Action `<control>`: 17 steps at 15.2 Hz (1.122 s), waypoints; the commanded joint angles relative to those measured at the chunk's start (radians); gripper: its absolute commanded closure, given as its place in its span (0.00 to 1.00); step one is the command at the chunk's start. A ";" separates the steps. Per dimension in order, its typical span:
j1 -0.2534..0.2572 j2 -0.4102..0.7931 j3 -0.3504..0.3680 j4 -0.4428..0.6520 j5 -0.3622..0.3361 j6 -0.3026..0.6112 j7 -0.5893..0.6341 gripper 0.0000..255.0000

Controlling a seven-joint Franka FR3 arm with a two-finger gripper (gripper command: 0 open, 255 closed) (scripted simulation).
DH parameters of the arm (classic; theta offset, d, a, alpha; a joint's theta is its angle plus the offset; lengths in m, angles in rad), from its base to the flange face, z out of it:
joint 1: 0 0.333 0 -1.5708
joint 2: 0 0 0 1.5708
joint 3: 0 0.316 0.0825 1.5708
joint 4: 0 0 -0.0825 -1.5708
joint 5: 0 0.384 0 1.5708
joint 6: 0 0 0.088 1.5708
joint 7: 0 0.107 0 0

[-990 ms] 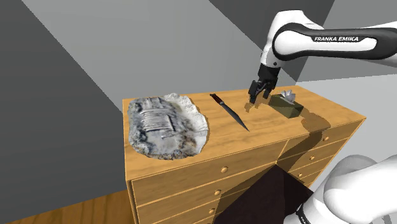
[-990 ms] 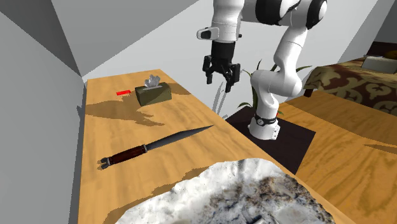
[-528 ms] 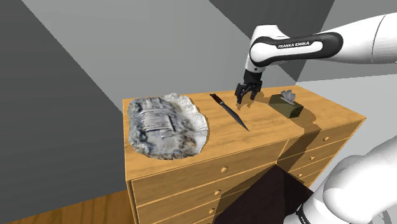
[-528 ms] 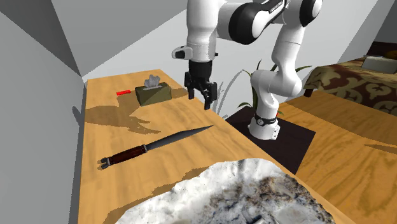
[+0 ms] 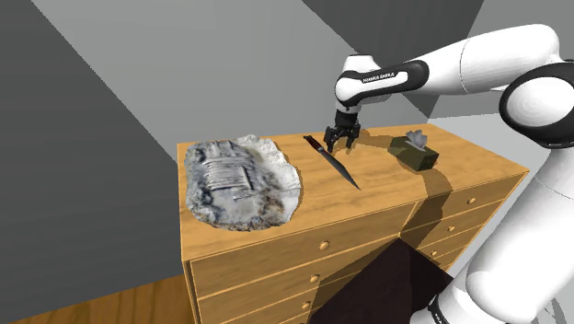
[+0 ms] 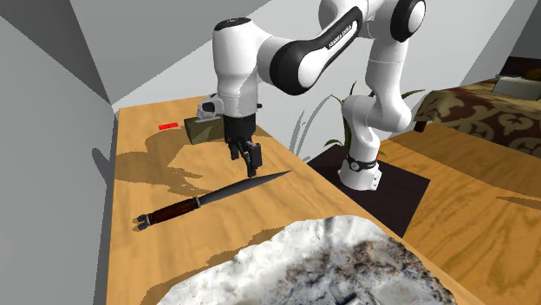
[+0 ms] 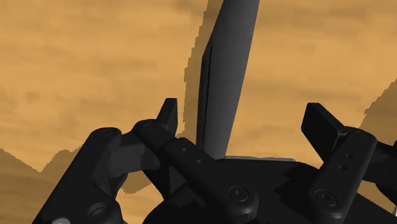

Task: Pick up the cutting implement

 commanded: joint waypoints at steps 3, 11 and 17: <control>-0.020 0.160 -0.012 0.132 0.032 0.016 -0.010 0.00; -0.027 0.231 -0.011 0.115 0.046 0.100 -0.013 0.00; -0.027 0.233 -0.010 0.109 0.047 0.108 -0.012 1.00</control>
